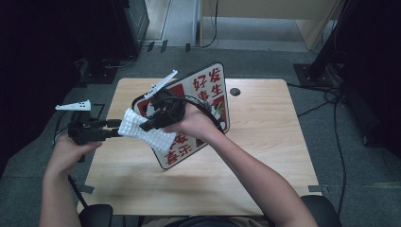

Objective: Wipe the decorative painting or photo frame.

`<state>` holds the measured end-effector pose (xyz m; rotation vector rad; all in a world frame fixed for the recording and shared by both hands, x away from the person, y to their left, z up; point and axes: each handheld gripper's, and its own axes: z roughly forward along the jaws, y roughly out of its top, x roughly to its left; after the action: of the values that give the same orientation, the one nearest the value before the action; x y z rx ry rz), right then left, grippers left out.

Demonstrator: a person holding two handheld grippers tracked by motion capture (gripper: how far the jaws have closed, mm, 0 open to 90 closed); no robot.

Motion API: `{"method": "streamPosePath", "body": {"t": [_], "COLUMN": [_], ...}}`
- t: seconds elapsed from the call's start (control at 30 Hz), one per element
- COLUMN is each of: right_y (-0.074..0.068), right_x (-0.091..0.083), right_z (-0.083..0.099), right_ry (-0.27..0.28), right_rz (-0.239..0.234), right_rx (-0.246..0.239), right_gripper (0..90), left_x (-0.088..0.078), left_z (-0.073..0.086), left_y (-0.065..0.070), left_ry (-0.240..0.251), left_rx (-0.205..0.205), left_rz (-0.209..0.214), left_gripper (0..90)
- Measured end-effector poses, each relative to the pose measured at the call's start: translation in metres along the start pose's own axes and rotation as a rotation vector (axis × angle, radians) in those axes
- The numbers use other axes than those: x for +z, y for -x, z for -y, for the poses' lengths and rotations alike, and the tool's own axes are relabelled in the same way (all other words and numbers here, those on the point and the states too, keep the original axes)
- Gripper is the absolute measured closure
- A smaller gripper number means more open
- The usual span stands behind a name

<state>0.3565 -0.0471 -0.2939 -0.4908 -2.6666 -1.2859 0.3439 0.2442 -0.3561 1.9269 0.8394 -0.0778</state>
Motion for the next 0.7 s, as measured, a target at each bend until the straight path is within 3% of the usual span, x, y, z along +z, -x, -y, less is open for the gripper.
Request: {"method": "streamPosePath", "body": {"t": [0.7], "right_y": [0.003], "right_x": [0.013], "right_z": [0.020], "right_ry": [-0.041], "right_rz": [-0.015], "right_rx": [0.032], "right_gripper": [80.4], "left_x": [-0.003], "left_z": [0.000], "left_y": [0.001], "left_ry": [0.007], "left_rx": [0.006], "left_rz": [0.006], "left_gripper": [37.2]}}
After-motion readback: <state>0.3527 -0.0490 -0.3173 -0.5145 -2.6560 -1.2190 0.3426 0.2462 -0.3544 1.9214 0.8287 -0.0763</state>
